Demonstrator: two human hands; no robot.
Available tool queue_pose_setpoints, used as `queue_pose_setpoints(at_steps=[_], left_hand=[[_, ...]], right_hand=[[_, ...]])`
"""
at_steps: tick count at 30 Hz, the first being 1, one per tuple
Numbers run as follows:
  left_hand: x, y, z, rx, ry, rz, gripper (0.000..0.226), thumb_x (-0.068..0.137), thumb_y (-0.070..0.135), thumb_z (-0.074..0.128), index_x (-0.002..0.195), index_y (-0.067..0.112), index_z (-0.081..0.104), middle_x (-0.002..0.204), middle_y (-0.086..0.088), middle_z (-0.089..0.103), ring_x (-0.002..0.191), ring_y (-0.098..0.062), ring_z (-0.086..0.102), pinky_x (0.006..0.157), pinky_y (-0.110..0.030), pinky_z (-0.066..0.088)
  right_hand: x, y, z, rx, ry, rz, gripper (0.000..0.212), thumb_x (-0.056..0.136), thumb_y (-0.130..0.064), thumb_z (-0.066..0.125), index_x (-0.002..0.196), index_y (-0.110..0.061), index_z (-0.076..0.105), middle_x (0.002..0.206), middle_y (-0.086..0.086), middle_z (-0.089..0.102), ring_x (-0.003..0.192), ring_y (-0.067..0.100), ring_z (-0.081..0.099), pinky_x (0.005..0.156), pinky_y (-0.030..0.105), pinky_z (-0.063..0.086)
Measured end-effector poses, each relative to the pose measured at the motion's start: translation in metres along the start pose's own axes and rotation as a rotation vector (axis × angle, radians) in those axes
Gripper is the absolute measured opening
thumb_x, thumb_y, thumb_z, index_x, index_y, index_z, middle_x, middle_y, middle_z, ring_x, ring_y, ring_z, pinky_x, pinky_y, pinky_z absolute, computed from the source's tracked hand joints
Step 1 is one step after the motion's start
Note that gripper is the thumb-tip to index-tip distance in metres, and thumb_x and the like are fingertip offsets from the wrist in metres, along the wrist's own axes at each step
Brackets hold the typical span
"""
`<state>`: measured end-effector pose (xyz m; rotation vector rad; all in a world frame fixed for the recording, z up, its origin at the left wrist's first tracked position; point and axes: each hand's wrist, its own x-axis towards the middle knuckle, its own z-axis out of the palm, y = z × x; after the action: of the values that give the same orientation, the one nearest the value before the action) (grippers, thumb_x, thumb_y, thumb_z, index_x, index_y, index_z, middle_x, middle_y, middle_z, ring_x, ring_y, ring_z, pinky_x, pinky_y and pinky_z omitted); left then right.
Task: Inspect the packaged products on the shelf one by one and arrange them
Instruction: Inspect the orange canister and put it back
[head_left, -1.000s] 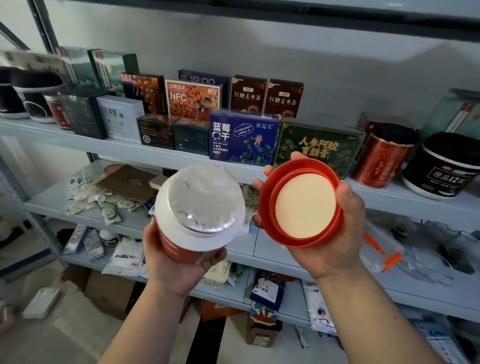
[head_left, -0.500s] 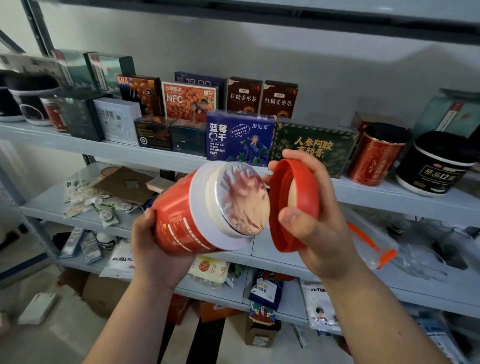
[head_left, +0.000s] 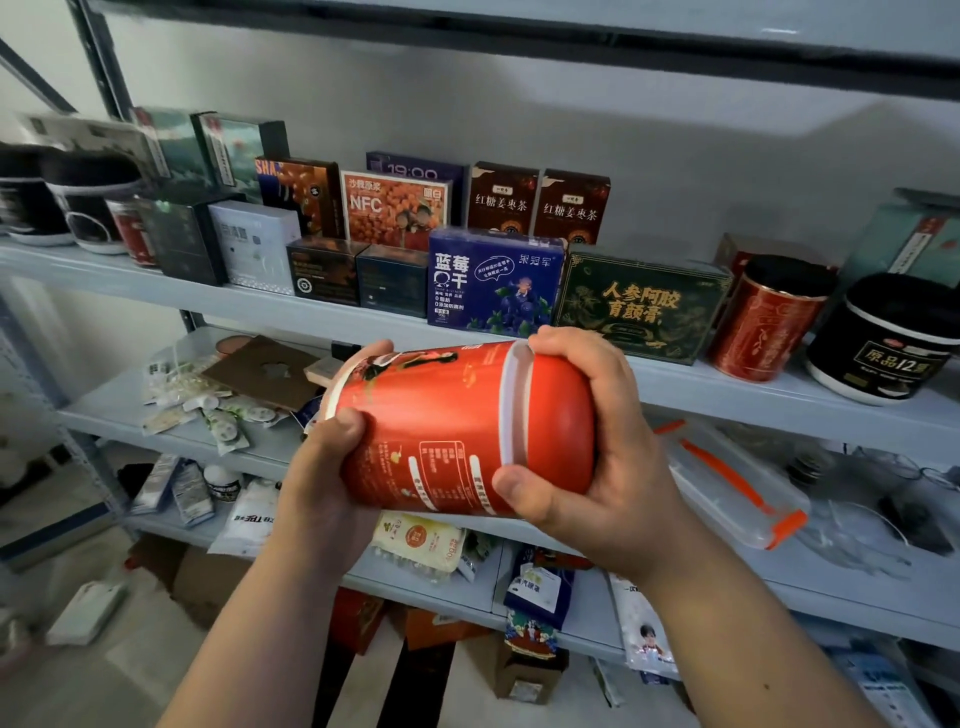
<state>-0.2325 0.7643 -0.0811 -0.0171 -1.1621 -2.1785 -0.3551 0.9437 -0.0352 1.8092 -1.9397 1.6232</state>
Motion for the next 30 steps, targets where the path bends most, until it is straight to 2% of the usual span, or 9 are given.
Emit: queue_pose_setpoints(at_steps=[2, 6, 8, 15, 18, 21, 25, 27, 30], left_hand=[[-0.001, 0.001, -0.001, 0.013, 0.005, -0.012, 0.099, 0.058, 0.049, 0.092, 0.141, 0.013, 0.050, 0.135, -0.019, 0.060, 0.120, -0.040, 0.062, 0.089, -0.051, 0.059], [-0.002, 0.004, -0.005, 0.033, 0.014, -0.041, 0.104, 0.056, 0.049, 0.093, 0.143, 0.013, 0.049, 0.136, -0.021, 0.059, 0.119, -0.042, 0.063, 0.088, -0.052, 0.059], [-0.002, 0.005, -0.006, 0.038, 0.017, -0.054, 0.106, 0.054, 0.049, 0.093, 0.144, 0.013, 0.049, 0.136, -0.022, 0.060, 0.117, -0.042, 0.064, 0.087, -0.053, 0.059], [-0.003, 0.008, -0.009, 0.077, 0.037, -0.121, 0.108, 0.056, 0.051, 0.091, 0.146, 0.011, 0.048, 0.135, -0.026, 0.060, 0.115, -0.047, 0.063, 0.084, -0.055, 0.058], [-0.001, 0.006, -0.010, 0.089, 0.075, -0.167, 0.097, 0.050, 0.053, 0.092, 0.133, 0.013, 0.062, 0.125, -0.027, 0.064, 0.108, -0.047, 0.065, 0.085, -0.055, 0.055], [0.001, 0.005, -0.012, 0.108, 0.067, -0.225, 0.085, 0.049, 0.055, 0.092, 0.121, 0.016, 0.069, 0.120, -0.027, 0.064, 0.106, -0.047, 0.064, 0.090, -0.056, 0.049], [0.002, 0.003, -0.011, 0.103, 0.095, -0.214, 0.093, 0.046, 0.055, 0.093, 0.125, 0.015, 0.066, 0.121, -0.027, 0.065, 0.106, -0.048, 0.065, 0.087, -0.056, 0.051], [0.001, -0.002, -0.009, 0.092, 0.113, -0.125, 0.100, 0.050, 0.049, 0.091, 0.137, 0.013, 0.057, 0.124, -0.023, 0.066, 0.106, -0.044, 0.068, 0.078, -0.054, 0.057], [0.000, -0.007, -0.008, 0.164, 0.146, 0.041, 0.087, 0.063, 0.035, 0.071, 0.145, 0.016, 0.048, 0.125, -0.014, 0.067, 0.104, -0.035, 0.071, 0.065, -0.047, 0.062]], right_hand=[[0.000, 0.003, 0.001, -0.004, -0.012, -0.016, 0.071, 0.078, -0.051, 0.072, 0.139, -0.041, 0.037, 0.145, -0.008, 0.035, 0.137, 0.022, 0.044, 0.099, 0.041, 0.055], [0.001, 0.008, 0.000, -0.042, -0.055, -0.048, 0.073, 0.077, -0.050, 0.073, 0.141, -0.035, 0.040, 0.147, -0.002, 0.035, 0.139, 0.015, 0.041, 0.100, 0.018, 0.047], [0.001, 0.010, 0.000, -0.044, -0.076, -0.044, 0.075, 0.077, -0.050, 0.074, 0.142, -0.034, 0.039, 0.148, -0.003, 0.034, 0.139, 0.012, 0.041, 0.099, 0.013, 0.045], [0.002, 0.016, 0.001, -0.039, -0.085, -0.080, 0.076, 0.077, -0.054, 0.074, 0.142, -0.037, 0.038, 0.149, -0.005, 0.031, 0.140, 0.014, 0.039, 0.097, 0.018, 0.050], [0.001, 0.022, 0.002, -0.051, -0.068, -0.088, 0.076, 0.081, -0.069, 0.068, 0.143, -0.039, 0.035, 0.150, -0.001, 0.031, 0.141, 0.018, 0.039, 0.099, 0.024, 0.053], [0.001, 0.024, 0.002, -0.072, -0.065, -0.101, 0.076, 0.082, -0.071, 0.065, 0.143, -0.037, 0.036, 0.150, 0.000, 0.032, 0.141, 0.019, 0.040, 0.101, 0.025, 0.052], [0.003, 0.024, 0.002, -0.108, -0.054, -0.143, 0.075, 0.083, -0.072, 0.064, 0.142, -0.034, 0.037, 0.149, 0.000, 0.034, 0.138, 0.020, 0.044, 0.101, 0.028, 0.052], [0.006, 0.018, 0.004, -0.001, -0.053, -0.009, 0.069, 0.080, -0.073, 0.065, 0.138, -0.046, 0.038, 0.143, -0.011, 0.041, 0.128, 0.017, 0.054, 0.089, 0.031, 0.060], [0.015, 0.008, 0.007, 0.304, -0.031, 0.391, 0.044, 0.080, -0.075, 0.058, 0.119, -0.057, 0.047, 0.112, -0.022, 0.063, 0.099, 0.010, 0.071, 0.070, 0.027, 0.062]])
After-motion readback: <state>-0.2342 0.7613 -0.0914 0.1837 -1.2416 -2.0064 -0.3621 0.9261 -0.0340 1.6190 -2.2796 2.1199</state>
